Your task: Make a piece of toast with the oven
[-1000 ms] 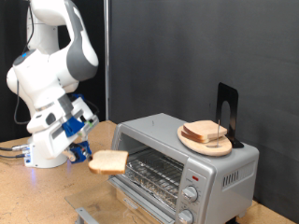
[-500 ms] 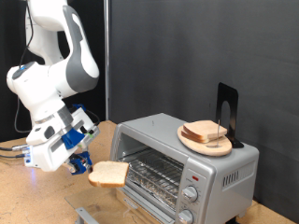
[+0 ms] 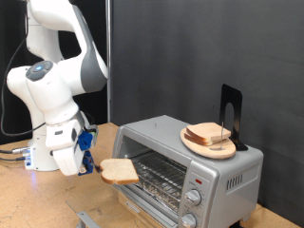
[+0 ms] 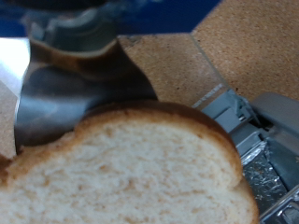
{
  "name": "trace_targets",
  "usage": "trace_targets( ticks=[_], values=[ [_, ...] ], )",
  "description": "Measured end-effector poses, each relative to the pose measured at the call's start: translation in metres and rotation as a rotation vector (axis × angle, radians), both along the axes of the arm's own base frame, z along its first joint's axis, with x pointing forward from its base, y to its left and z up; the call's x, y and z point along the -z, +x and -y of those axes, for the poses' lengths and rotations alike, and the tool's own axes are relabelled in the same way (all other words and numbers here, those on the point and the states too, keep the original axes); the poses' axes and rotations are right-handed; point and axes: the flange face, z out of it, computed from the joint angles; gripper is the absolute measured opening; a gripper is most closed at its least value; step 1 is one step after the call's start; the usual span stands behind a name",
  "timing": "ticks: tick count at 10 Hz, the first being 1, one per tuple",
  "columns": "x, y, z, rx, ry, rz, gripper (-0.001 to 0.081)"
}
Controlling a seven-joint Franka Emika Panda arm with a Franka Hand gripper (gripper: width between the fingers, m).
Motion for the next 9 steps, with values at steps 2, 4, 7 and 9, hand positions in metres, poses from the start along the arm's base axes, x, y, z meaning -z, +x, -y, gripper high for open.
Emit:
trace_targets(
  ticks=[2, 4, 7, 9],
  values=[
    [-0.006, 0.014, -0.011, -0.035, -0.017, 0.04, 0.0469],
    [-0.017, 0.023, -0.025, -0.089, -0.05, 0.103, 0.0469],
    [-0.028, 0.033, -0.048, -0.2, -0.206, 0.181, 0.0469],
    [-0.03, 0.037, -0.063, -0.241, -0.267, 0.224, 0.0469]
  ],
)
